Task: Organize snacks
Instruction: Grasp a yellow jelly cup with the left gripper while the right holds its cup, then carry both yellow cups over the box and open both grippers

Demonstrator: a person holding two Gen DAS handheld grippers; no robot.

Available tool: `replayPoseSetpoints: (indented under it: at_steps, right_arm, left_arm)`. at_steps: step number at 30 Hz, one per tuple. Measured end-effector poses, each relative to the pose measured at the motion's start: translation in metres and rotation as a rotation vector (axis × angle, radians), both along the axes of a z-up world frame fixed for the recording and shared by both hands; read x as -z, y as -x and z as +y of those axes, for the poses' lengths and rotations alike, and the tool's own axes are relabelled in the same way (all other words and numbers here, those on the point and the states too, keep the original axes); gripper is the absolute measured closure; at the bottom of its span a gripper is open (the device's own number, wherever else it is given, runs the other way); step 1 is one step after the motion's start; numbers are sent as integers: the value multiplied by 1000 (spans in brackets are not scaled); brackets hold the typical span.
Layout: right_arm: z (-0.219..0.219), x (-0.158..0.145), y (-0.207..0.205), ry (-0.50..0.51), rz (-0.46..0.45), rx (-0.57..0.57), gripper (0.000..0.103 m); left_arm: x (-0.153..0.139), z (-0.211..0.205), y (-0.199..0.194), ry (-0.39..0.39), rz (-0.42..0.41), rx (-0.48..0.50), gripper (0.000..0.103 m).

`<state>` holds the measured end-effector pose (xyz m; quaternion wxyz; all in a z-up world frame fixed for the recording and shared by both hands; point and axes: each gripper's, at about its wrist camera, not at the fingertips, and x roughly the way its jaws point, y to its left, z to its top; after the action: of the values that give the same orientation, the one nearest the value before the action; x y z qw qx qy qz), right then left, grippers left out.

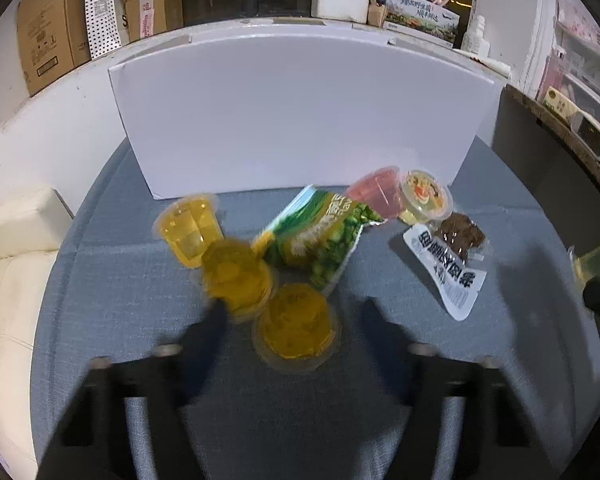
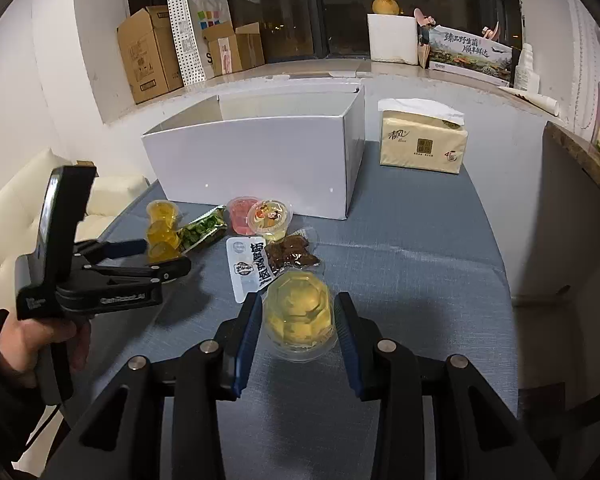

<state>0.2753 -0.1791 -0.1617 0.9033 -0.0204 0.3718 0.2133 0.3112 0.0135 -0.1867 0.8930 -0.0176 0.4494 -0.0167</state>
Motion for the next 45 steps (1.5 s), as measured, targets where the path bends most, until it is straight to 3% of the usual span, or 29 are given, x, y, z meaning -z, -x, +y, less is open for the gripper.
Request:
replayPoseSetpoints:
  at_steps: [1,10,21,27,31,36,45]
  right_arm:
    - [0,0,1,-5,1,-2,62]
    - [8,-2,4,-24,-1,-19,62]
    - [32,-35,-16,-54,-58,-52,62]
    - [51,-73,-50,-71,-125,-65,62]
    - [64,-93,-90,-79,-145,-56,62]
    - [76,-98,-138,-77,-132,-36,62]
    - [82,-70,-185,-51,-71,3,62]
  left_arm:
    - [1,1,0,7,6,0,61]
    - [-12,-3,21,36,-44,33,61]
    - [-98,11,42,85,-224,78,61]
    - [-140,24,14,75,-293,86,61]
    - [-157,32,-25,72,-319,90,61]
    - [-159,39,-76,47,-312,90,61]
    - [-133,41,-132,-7,-262,100,61]
